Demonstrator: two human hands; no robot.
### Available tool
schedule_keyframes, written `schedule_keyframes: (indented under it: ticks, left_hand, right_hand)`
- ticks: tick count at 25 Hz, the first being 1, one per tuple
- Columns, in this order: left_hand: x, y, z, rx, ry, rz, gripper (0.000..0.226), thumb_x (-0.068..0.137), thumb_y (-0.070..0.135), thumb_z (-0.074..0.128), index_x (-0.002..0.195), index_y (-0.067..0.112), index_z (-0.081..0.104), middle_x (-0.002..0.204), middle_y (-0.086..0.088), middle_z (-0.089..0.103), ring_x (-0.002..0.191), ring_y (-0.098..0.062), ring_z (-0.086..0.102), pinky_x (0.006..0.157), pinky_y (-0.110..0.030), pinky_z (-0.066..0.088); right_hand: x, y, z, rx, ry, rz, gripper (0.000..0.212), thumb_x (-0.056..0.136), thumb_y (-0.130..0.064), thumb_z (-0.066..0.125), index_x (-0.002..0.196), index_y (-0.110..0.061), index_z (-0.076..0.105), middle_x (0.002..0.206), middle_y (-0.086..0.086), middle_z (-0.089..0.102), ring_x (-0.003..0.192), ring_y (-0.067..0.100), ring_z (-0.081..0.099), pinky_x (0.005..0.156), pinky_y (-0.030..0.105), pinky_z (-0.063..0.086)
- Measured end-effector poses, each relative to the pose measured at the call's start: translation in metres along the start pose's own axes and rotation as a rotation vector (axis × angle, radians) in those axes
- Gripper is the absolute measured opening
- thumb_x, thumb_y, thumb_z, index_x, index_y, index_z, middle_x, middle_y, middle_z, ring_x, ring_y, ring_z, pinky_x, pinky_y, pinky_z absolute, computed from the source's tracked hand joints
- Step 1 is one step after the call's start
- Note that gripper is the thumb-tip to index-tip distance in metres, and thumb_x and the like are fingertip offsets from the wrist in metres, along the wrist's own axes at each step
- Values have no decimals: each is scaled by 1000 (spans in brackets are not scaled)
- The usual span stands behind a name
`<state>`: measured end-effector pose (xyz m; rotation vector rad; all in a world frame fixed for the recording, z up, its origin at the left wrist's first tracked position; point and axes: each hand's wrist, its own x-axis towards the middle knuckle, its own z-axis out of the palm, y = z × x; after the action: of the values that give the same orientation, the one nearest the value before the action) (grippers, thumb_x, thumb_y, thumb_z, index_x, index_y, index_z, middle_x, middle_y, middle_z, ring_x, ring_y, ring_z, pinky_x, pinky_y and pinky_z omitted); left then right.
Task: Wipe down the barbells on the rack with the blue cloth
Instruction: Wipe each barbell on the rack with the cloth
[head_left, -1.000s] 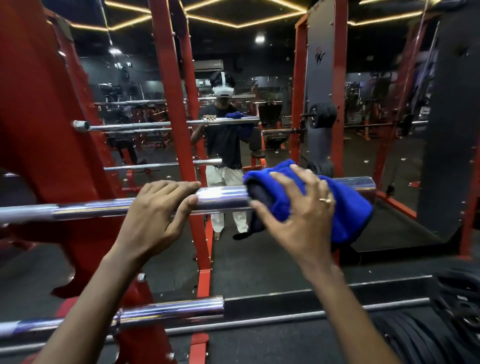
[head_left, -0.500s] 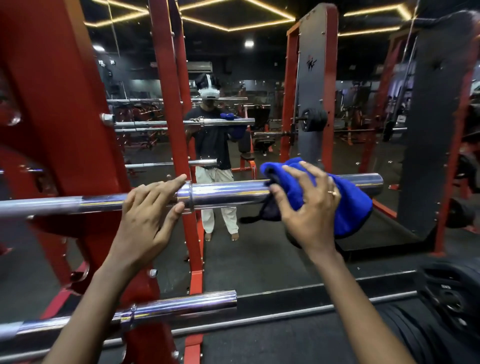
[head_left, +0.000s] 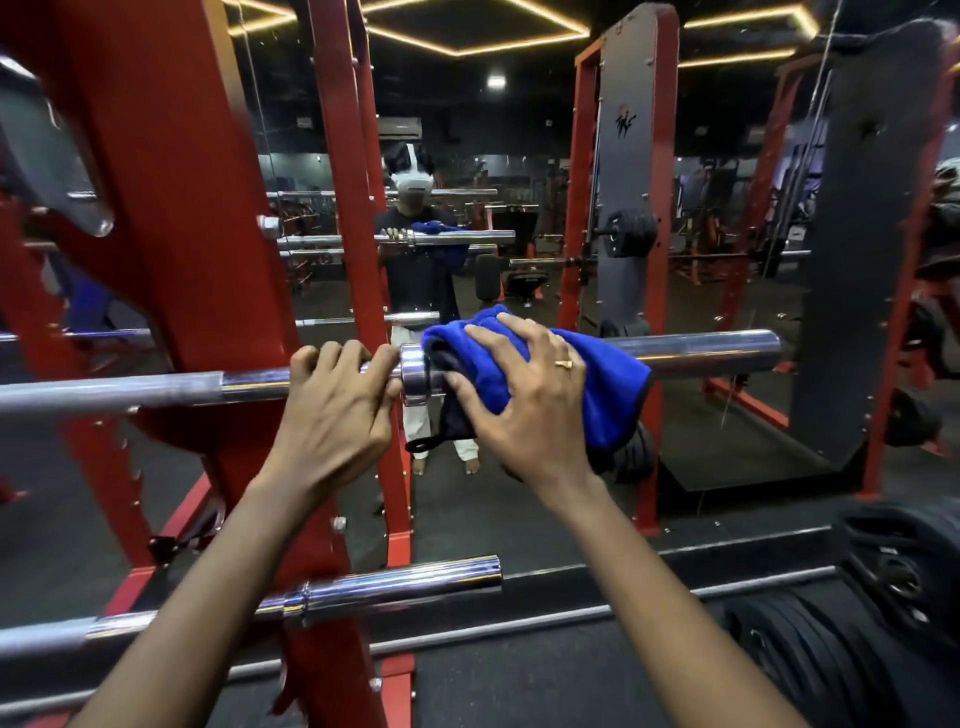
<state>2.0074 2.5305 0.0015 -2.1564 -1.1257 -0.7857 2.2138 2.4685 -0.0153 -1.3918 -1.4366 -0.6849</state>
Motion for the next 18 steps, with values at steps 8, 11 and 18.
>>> schedule_keyframes:
  ticks: [8, 11, 18]
  left_hand:
    - [48, -16, -32, -217, -532, -94, 45, 107, 49, 30, 144, 35, 53, 137, -13, 63, 125, -38, 56, 97, -40, 41]
    - [55, -19, -31, -271, -593, -135, 42, 106, 50, 34, 135, 37, 61, 118, -8, 72, 112, -33, 64, 93, -40, 44]
    - [12, -12, -14, -178, -85, 18, 49, 103, 49, 23, 117, 26, 63, 107, -4, 70, 101, -33, 64, 80, -42, 38]
  right_hand:
    - [30, 36, -19, -115, 104, 277, 35, 85, -55, 64, 107, -30, 73, 114, -3, 66, 106, 27, 63, 98, 44, 41]
    - [22, -13, 3, -119, 47, 146, 38, 86, -57, 61, 114, -34, 73, 121, -3, 65, 112, 23, 60, 103, 45, 40]
    - [10, 52, -25, -69, 141, 23, 41, 89, -51, 68, 123, -29, 71, 129, -3, 65, 118, 20, 61, 106, 45, 41]
